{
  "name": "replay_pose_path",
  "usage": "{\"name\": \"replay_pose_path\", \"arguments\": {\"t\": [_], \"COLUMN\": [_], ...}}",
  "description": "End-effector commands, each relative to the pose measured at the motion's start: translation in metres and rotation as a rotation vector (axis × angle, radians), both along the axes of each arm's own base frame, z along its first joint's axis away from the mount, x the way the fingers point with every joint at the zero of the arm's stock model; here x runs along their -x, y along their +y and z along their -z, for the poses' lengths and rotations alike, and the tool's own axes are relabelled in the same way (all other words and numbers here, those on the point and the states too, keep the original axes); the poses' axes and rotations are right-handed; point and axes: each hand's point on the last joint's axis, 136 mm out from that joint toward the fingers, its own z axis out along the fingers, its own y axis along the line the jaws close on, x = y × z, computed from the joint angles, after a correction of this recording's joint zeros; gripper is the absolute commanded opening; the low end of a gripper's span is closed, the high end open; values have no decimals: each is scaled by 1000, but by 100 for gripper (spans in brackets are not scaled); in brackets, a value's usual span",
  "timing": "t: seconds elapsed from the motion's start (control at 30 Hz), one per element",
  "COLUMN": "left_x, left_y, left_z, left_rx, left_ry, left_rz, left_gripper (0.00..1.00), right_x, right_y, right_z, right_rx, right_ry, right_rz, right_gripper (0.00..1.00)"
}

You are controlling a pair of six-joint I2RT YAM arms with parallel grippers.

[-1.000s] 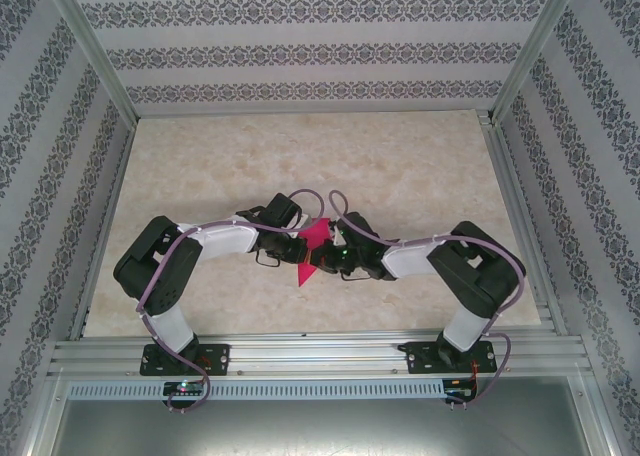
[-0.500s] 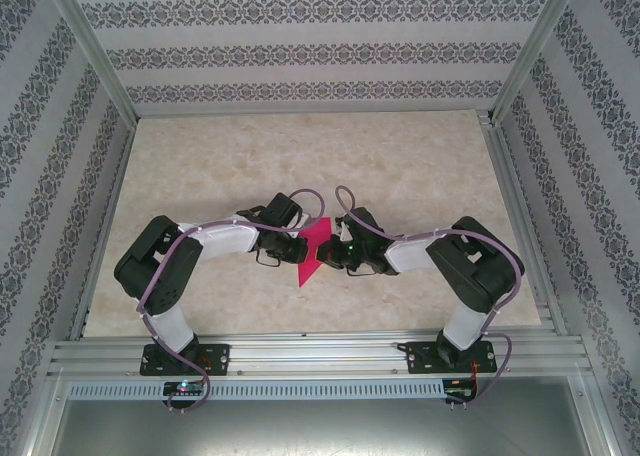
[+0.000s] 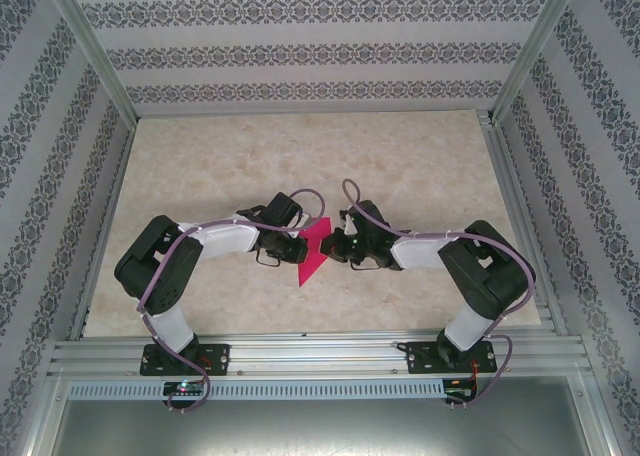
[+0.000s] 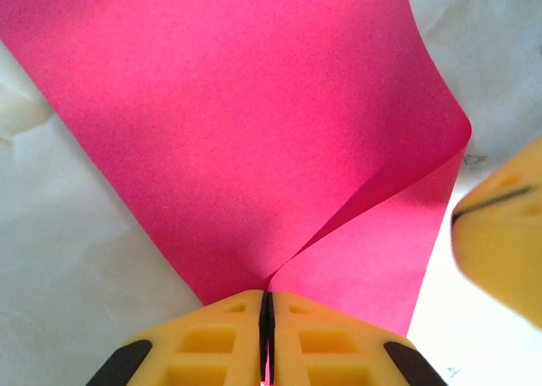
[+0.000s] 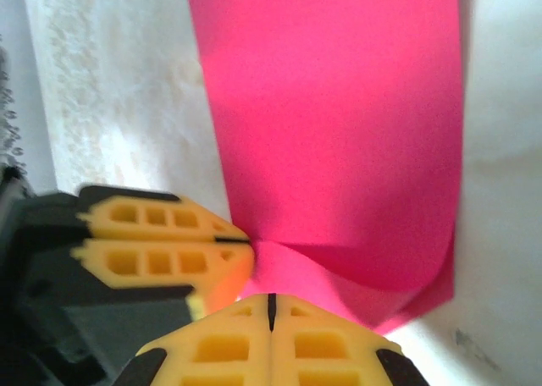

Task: Fold a paper plane with a square sheet of paper (pick it up from the middle)
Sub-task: Third fold the triangle at the center of the table.

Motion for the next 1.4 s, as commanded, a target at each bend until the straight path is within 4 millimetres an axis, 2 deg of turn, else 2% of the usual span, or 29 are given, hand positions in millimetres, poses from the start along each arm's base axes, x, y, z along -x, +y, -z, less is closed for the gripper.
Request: {"name": "replay_pose_path", "arguments": {"t": [0.0,0.1,0.27,0.33,0.4,0.57,0.67,0.73,0.87,1.03,1.1,1.2,1.37], "left_x": [5,4,3,3,4,4,5,5,5,6,5,5,5], "left_y": [11,11,11,10,11,13,13,13,12,13,13,14,14], "left_z": [11,11,10,11,13,13,13,13,15,15,15,16,15], "left_rx": [-52,-53,-57,-57,-63,-76,-78,-77,-75,-79,-81,-84,-86], "left_ry": [36,37,34,37,43,45,46,48,54,55,54,56,54], "left_rz": [9,10,10,10,14,19,18,18,16,17,18,21,21], "left_gripper": [13,13,13,13,13,13,13,13,13,13,13,13,13], "right_x": [-5,-8,-3,-1,-2,-15,-19,-20,-18,-9,-8,-9,-16], "right_y": [4,2,-14,-14,-12,-10,-10,-8,-5,-20,-23,-18,-13], "right_z": [-4,8,46,49,42,2,-10,-8,11,47,54,44,8], "right_rx": [-10,19,119,118,100,24,-4,-8,-7,62,74,49,31], "right_ry": [-11,7,60,73,63,-4,-26,-18,30,82,89,85,20], "right_rz": [-34,-22,14,10,7,8,-2,-11,-13,27,31,20,8], "right_gripper": [3,3,3,3,3,4,4,4,3,3,3,4,4]}}
